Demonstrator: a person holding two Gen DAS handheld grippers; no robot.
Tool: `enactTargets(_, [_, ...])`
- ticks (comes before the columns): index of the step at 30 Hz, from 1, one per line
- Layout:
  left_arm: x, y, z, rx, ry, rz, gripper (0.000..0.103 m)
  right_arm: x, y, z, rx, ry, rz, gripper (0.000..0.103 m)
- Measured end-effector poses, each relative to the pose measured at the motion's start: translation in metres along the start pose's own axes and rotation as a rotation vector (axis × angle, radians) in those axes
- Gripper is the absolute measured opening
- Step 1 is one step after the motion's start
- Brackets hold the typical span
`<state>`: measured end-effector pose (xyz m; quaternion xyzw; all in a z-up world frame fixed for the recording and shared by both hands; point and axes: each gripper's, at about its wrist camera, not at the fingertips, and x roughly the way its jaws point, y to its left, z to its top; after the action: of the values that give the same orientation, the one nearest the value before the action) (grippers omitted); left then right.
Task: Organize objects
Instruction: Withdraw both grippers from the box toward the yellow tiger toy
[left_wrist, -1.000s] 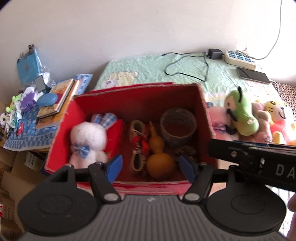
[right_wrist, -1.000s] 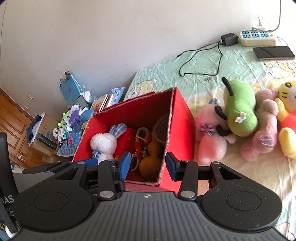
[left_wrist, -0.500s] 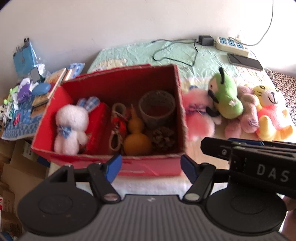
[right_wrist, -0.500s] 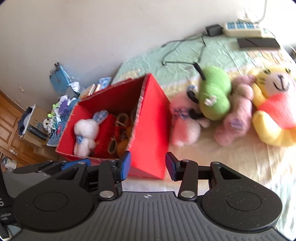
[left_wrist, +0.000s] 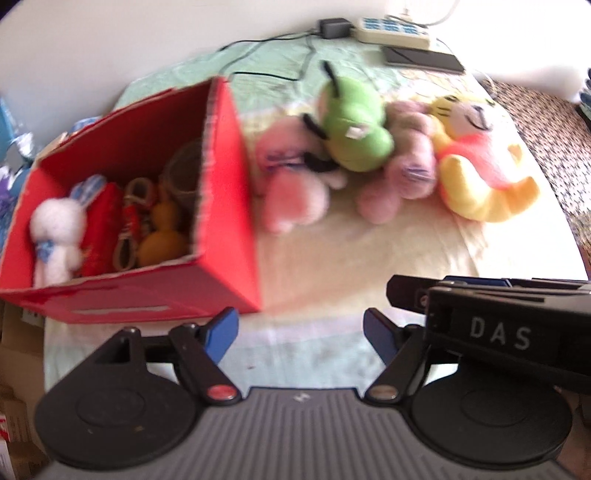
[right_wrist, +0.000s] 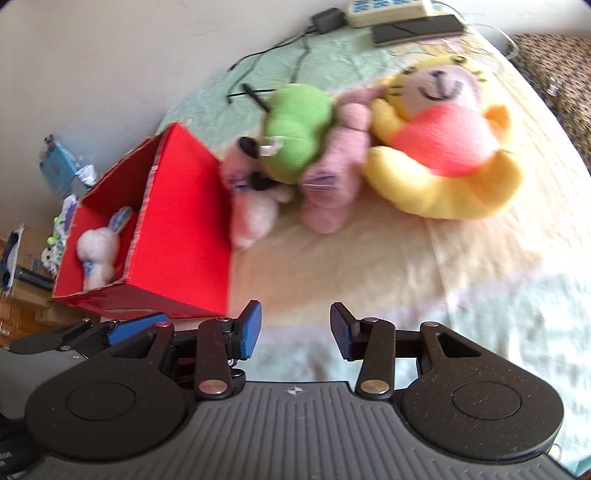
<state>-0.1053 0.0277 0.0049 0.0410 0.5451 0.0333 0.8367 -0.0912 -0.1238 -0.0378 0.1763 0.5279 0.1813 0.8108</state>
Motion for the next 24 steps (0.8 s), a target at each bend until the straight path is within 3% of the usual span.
enactTargets(12, [0.017,-0.053,0.005,0.071,0.037,-0.044,0.08,-0.01,-0.051,-0.006,0.101,0.008,-0.047,0.046])
enactTargets(18, [0.024,-0.074,0.003,0.101,0.05,-0.081,0.079,-0.016,-0.071,-0.01,0.167,-0.016,-0.072,0.052])
enactTargets(24, [0.021,-0.083,0.01,0.145,0.015,-0.116,0.079,-0.027,-0.089,-0.005,0.213,-0.054,-0.078,0.051])
